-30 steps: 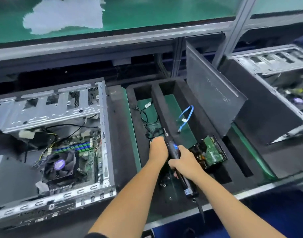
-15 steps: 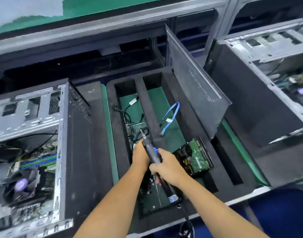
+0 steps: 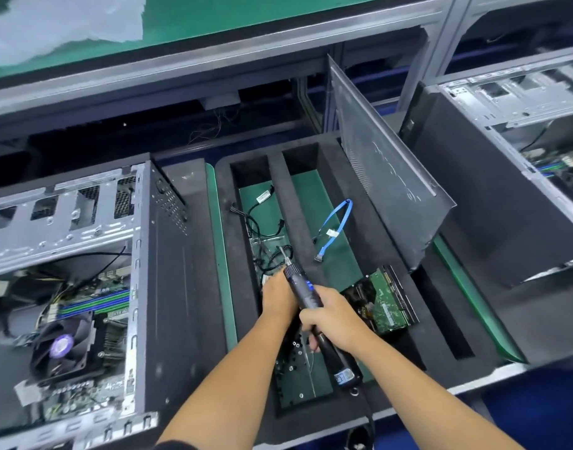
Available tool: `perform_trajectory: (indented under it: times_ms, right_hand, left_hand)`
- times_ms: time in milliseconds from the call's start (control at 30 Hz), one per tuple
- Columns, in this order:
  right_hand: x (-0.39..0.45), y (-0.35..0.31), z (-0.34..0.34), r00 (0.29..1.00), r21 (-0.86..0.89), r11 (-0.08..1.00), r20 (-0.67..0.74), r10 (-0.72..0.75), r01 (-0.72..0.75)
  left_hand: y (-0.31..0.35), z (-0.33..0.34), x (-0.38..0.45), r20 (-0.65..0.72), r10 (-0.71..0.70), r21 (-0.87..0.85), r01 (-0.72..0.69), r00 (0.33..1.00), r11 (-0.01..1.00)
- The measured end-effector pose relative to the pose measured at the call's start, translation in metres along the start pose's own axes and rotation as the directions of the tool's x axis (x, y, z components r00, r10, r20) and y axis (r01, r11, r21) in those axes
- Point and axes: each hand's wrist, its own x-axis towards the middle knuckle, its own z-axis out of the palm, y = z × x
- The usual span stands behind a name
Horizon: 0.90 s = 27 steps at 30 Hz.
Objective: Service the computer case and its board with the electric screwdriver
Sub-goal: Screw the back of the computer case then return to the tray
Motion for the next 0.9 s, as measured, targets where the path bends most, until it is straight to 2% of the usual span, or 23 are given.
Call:
perform_trajectory:
  times_ms: [167,267,433,667,900]
  right_hand:
    - [0.002,0.000,0.001,1.000,0.019,1.000,0.000,-0.004,0.004]
    - [0.002,0.000,0.002,1.000,0.019,1.000,-0.003,-0.003,0.003]
    - [0.002,0.001,0.000,1.000,0.014,1.000,0.000,-0.003,0.003]
    - [0.003,0.002,0.000,1.000,0.022,1.000,0.006,-0.012,0.012]
    - [0.005,0.005,0.000,1.000,0.033,0.999,0.015,-0.012,0.011]
  left_hand:
    - [-0.002,0.004,0.003,-0.062,0.025,0.013,-0.025,0.998,1.000]
    - [-0.005,0.009,0.003,-0.036,0.048,0.015,-0.047,0.998,0.999]
    - [-0.008,0.008,0.004,0.032,0.116,0.205,-0.120,0.993,0.971]
    - [-0.004,0.005,0.006,0.077,0.136,0.304,-0.153,0.988,0.940]
    - [-0.004,0.001,0.002,0.038,0.060,0.208,-0.066,0.998,0.976]
